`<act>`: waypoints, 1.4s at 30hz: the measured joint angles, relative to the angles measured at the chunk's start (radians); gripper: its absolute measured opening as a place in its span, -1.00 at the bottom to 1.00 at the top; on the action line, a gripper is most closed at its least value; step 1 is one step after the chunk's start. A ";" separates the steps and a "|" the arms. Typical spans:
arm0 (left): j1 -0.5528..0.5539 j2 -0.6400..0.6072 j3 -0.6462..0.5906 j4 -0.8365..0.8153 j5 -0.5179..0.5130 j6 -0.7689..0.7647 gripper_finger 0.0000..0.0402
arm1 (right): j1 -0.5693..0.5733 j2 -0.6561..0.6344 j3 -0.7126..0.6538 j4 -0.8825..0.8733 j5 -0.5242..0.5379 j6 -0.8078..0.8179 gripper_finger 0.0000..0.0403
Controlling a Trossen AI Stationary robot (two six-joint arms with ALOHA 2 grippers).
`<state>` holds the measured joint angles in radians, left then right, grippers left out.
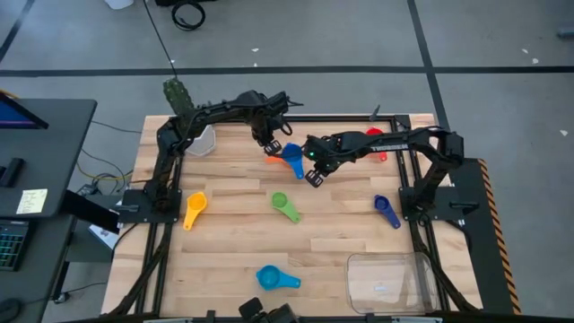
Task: Nest measuring cups in basket
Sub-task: Stack the dark blue measuring cup on top of the orange measuring cup
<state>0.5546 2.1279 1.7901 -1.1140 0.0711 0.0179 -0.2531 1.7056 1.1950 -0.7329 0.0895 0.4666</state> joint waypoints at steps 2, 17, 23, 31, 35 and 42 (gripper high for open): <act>-0.003 0.013 0.000 -0.004 0.000 0.002 -0.99 | 0.000 0.007 0.000 0.025 -0.011 -0.017 -0.99; -0.054 0.110 0.000 -0.007 0.020 0.107 -1.00 | 0.001 0.096 0.000 0.170 -0.107 -0.111 -1.00; -0.078 0.113 0.000 -0.006 0.082 0.110 -1.00 | 0.001 0.096 0.000 0.263 -0.185 -0.130 -1.00; -0.117 0.113 0.000 0.003 0.091 0.151 -1.00 | 0.000 0.090 -0.001 0.265 -0.217 -0.139 -1.00; -0.115 0.113 0.000 0.003 0.092 0.151 -1.00 | 0.000 0.053 0.021 0.234 -0.180 -0.192 -1.00; -0.106 0.113 0.000 0.003 0.091 0.151 -1.00 | -0.030 0.042 0.063 0.156 -0.024 -0.225 -1.00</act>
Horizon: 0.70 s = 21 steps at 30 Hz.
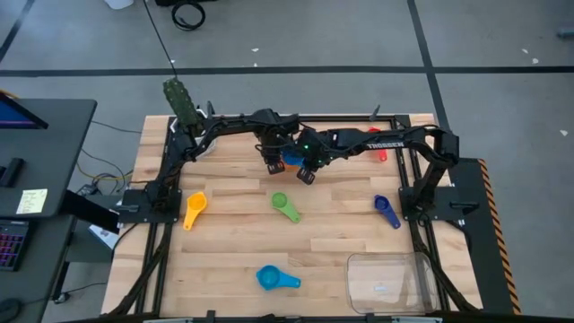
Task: Nest measuring cups in basket
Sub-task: Stack the dark blue measuring cup on top of the orange measuring cup
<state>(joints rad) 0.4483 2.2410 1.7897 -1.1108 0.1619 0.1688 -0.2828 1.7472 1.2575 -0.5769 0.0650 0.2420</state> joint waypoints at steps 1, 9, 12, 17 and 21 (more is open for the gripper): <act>-0.001 0.000 0.000 0.000 0.000 0.000 -1.00 | -0.007 0.003 -0.003 -0.004 0.018 -0.002 -1.00; -0.001 0.000 0.000 0.000 0.000 -0.001 -1.00 | -0.060 0.042 -0.017 -0.027 0.079 -0.009 -1.00; -0.001 0.000 0.000 -0.010 0.001 -0.014 -1.00 | -0.068 0.056 -0.017 -0.029 0.069 -0.017 -1.00; -0.001 0.000 0.000 -0.011 0.001 -0.026 -1.00 | -0.067 0.080 -0.018 -0.019 0.013 -0.038 -1.00; -0.001 0.000 0.000 -0.015 0.001 -0.027 -1.00 | -0.063 0.095 -0.018 -0.004 -0.042 -0.036 -1.00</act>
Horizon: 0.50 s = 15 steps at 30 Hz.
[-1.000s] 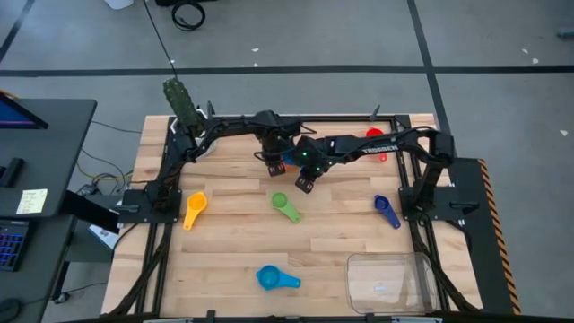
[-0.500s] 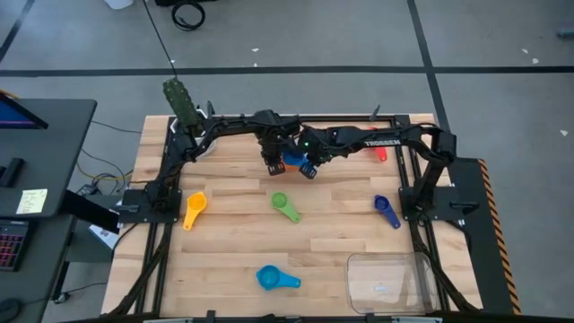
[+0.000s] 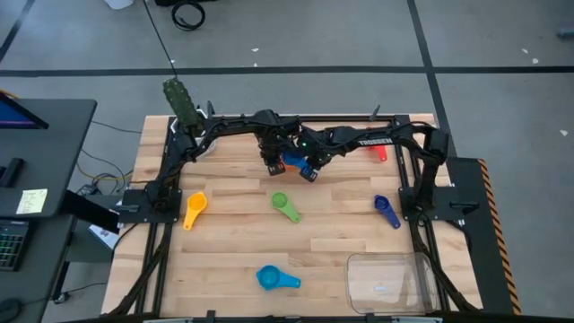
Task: Nest measuring cups in basket
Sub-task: Stack the dark blue measuring cup on top of the orange measuring cup
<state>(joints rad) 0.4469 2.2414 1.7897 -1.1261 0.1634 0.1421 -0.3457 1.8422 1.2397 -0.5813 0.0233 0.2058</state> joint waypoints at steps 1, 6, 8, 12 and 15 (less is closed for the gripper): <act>-0.001 0.000 0.000 0.000 0.003 0.000 -1.00 | 0.002 0.004 0.000 0.010 -0.012 0.000 -1.00; -0.005 0.000 0.000 0.020 0.097 -0.001 -1.00 | 0.010 0.006 0.000 0.023 -0.051 0.000 -1.00; -0.012 0.000 0.000 0.029 0.105 -0.002 -1.00 | 0.013 0.006 0.000 0.026 -0.069 0.003 -1.00; -0.026 0.000 0.000 0.052 0.106 -0.003 -1.00 | 0.017 0.006 0.000 0.033 -0.078 0.014 -1.00; -0.036 0.001 0.000 0.068 0.117 -0.004 -1.00 | 0.018 0.006 0.000 0.041 -0.096 0.028 -1.00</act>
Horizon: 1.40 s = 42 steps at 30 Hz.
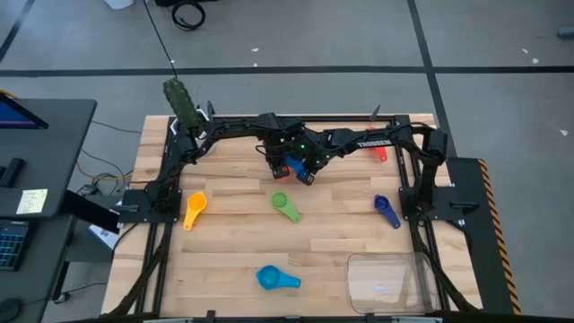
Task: Nest measuring cups in basket
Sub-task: Stack the dark blue measuring cup on top of the orange measuring cup, then stack the red measuring cup on top of the dark blue measuring cup
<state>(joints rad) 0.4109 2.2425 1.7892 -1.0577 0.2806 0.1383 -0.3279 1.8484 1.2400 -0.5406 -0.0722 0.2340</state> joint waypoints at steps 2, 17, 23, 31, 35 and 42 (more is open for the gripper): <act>-0.004 0.000 -0.001 0.013 0.007 -0.003 -1.00 | -0.001 0.000 0.000 0.007 -0.022 0.003 -1.00; -0.003 0.000 -0.001 0.071 0.063 0.004 -1.00 | 0.000 -0.001 0.000 0.079 -0.091 -0.025 -1.00; 0.002 0.000 -0.001 0.080 0.078 0.005 -1.00 | 0.002 0.000 0.000 0.126 -0.132 -0.028 -1.00; 0.003 -0.024 0.001 0.012 -0.055 0.004 -0.99 | 0.002 -0.039 0.000 0.029 -0.085 -0.042 -1.00; 0.009 -0.052 0.001 -0.054 -0.082 0.005 -0.98 | 0.002 -0.100 0.000 -0.036 -0.052 -0.051 -1.00; 0.012 -0.125 0.001 -0.138 -0.082 0.004 -0.97 | 0.002 -0.254 0.000 -0.133 0.025 -0.054 -1.00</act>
<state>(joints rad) 0.4225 2.1174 1.7901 -1.1954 0.1989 0.1425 -0.3260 1.5946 1.2396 -0.6736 -0.0472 0.1797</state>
